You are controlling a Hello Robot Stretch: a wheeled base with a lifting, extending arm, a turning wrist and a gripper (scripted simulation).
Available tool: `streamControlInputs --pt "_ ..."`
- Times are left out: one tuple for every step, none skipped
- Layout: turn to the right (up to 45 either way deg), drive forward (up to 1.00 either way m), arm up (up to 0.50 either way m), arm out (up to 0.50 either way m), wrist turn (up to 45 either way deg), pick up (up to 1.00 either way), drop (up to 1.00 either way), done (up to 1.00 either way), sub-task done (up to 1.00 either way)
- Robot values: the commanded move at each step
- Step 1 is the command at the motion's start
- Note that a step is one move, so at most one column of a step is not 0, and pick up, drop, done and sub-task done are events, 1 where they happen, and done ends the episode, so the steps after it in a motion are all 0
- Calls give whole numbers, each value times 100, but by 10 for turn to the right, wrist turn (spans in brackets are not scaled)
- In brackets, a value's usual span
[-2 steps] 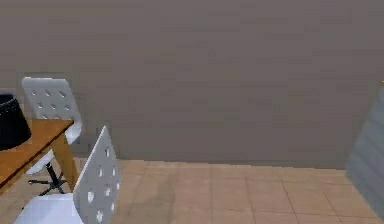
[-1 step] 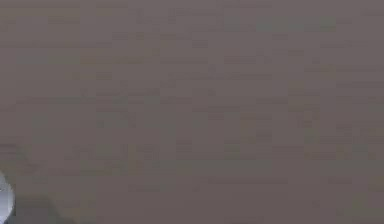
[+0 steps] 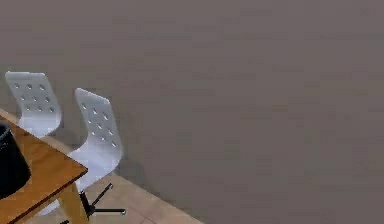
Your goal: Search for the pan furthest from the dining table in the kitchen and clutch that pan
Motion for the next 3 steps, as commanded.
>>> streamControlInputs --pt "0 50 0 0 0 0 0 0 0" --pt "-450 0 0 0 0 0 0 0 0" --pt "-450 0 0 0 0 0 0 0 0"
